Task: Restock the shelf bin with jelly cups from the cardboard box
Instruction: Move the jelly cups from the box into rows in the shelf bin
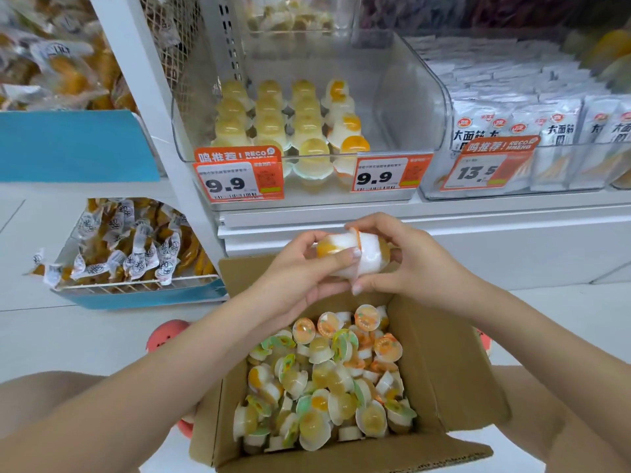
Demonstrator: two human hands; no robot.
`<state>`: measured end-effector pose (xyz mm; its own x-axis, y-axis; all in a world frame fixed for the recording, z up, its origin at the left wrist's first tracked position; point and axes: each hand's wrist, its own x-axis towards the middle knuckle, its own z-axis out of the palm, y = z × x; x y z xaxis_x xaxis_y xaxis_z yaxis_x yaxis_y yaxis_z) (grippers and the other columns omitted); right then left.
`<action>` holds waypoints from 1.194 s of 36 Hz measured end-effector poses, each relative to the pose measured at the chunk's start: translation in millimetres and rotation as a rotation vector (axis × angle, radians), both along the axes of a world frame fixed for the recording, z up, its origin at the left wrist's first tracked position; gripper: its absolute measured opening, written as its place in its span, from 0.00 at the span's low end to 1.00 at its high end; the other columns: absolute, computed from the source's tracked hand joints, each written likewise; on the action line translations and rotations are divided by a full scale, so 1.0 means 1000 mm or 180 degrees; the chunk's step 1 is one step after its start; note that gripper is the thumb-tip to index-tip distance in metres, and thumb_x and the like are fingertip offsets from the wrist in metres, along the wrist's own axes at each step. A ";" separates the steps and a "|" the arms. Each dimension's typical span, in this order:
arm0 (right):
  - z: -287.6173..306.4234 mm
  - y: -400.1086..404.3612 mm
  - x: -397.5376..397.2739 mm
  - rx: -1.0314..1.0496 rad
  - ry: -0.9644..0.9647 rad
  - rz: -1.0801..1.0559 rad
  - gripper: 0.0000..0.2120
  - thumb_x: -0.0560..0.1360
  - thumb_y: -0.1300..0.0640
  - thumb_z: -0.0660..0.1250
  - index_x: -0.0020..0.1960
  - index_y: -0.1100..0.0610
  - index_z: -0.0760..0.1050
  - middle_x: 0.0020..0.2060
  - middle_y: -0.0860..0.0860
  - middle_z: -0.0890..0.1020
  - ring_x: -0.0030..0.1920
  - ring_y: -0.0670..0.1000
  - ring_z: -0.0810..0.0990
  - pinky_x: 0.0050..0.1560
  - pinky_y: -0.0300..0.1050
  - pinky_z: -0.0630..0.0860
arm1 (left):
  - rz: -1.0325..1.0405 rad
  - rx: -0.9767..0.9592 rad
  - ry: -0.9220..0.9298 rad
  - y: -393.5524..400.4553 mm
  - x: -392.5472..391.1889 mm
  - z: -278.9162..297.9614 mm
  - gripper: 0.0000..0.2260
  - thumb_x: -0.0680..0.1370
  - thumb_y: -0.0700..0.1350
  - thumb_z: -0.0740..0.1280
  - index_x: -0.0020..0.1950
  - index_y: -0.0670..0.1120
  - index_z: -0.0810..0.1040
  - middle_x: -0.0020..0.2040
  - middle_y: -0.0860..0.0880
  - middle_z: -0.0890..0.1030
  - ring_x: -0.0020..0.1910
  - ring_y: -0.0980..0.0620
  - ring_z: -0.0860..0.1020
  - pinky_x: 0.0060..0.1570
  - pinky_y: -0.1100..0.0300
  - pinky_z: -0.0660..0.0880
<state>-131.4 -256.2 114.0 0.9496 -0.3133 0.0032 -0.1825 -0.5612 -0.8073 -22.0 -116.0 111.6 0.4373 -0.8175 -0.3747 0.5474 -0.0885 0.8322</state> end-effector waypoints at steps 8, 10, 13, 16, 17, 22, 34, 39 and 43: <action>0.002 0.002 0.010 0.0408 -0.0249 -0.0095 0.33 0.56 0.44 0.79 0.60 0.43 0.74 0.54 0.45 0.80 0.53 0.50 0.79 0.56 0.52 0.78 | -0.0263 -0.0123 0.0128 0.000 0.007 0.009 0.23 0.67 0.42 0.70 0.60 0.35 0.75 0.55 0.38 0.82 0.54 0.44 0.81 0.50 0.57 0.80; 0.003 0.003 0.010 0.0420 -0.0311 -0.0069 0.33 0.58 0.46 0.78 0.61 0.44 0.73 0.55 0.45 0.79 0.53 0.52 0.79 0.56 0.52 0.78 | -0.0248 -0.0104 0.0091 0.000 0.009 0.010 0.23 0.67 0.41 0.70 0.60 0.36 0.76 0.54 0.38 0.82 0.54 0.44 0.81 0.50 0.56 0.80; 0.004 0.004 0.010 0.0567 -0.0486 -0.0044 0.34 0.60 0.52 0.80 0.64 0.47 0.72 0.57 0.45 0.77 0.58 0.48 0.77 0.58 0.50 0.77 | -0.0173 -0.0137 0.0194 -0.002 0.010 0.012 0.21 0.66 0.41 0.70 0.58 0.36 0.77 0.51 0.39 0.83 0.48 0.47 0.83 0.45 0.58 0.81; 0.005 0.004 0.010 0.0628 -0.0562 -0.0054 0.31 0.61 0.54 0.79 0.62 0.48 0.73 0.56 0.45 0.78 0.57 0.48 0.77 0.58 0.53 0.77 | -0.0180 -0.0120 0.0217 -0.002 0.011 0.014 0.21 0.65 0.42 0.71 0.56 0.36 0.78 0.49 0.40 0.84 0.45 0.49 0.83 0.41 0.61 0.80; 0.005 0.004 0.010 0.0621 -0.0575 -0.0078 0.31 0.61 0.53 0.79 0.61 0.49 0.74 0.55 0.45 0.79 0.57 0.48 0.78 0.58 0.53 0.76 | -0.0203 -0.0100 0.0202 -0.002 0.011 0.015 0.21 0.65 0.42 0.71 0.56 0.36 0.78 0.49 0.40 0.84 0.44 0.49 0.83 0.42 0.61 0.80; 0.008 0.004 0.010 0.0405 -0.0663 -0.0161 0.29 0.59 0.44 0.76 0.59 0.48 0.75 0.54 0.43 0.80 0.58 0.48 0.78 0.61 0.53 0.74 | -0.0444 -0.0004 0.0180 -0.002 0.013 0.018 0.23 0.67 0.43 0.72 0.59 0.37 0.76 0.52 0.40 0.82 0.46 0.49 0.82 0.49 0.58 0.80; 0.086 -0.058 0.044 -0.0238 -0.0836 -0.1025 0.24 0.64 0.55 0.79 0.57 0.46 0.76 0.47 0.43 0.80 0.43 0.43 0.78 0.39 0.30 0.74 | -0.0587 0.1585 -0.4397 0.000 0.075 0.030 0.17 0.76 0.54 0.66 0.61 0.48 0.74 0.59 0.51 0.77 0.58 0.52 0.74 0.56 0.56 0.72; 0.114 -0.109 0.120 -0.2004 -0.0160 -0.0942 0.24 0.67 0.48 0.74 0.62 0.51 0.75 0.59 0.52 0.79 0.59 0.54 0.75 0.58 0.43 0.69 | -0.0589 0.2172 -0.5113 0.002 0.086 0.033 0.17 0.77 0.52 0.64 0.63 0.47 0.71 0.61 0.48 0.74 0.62 0.48 0.70 0.56 0.49 0.73; 0.112 -0.144 0.178 -0.2655 0.0674 -0.0501 0.25 0.69 0.53 0.71 0.63 0.60 0.73 0.59 0.60 0.77 0.58 0.62 0.76 0.54 0.46 0.71 | -0.0618 0.2357 -0.5218 -0.004 0.085 0.035 0.16 0.77 0.51 0.63 0.62 0.45 0.69 0.59 0.48 0.73 0.60 0.47 0.71 0.50 0.51 0.74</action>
<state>47.0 -400.1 225.8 0.9021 -0.4151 0.1183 -0.4073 -0.9093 -0.0850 62.6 -120.2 146.1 0.6270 -0.7787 0.0210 -0.7624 -0.6079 0.2217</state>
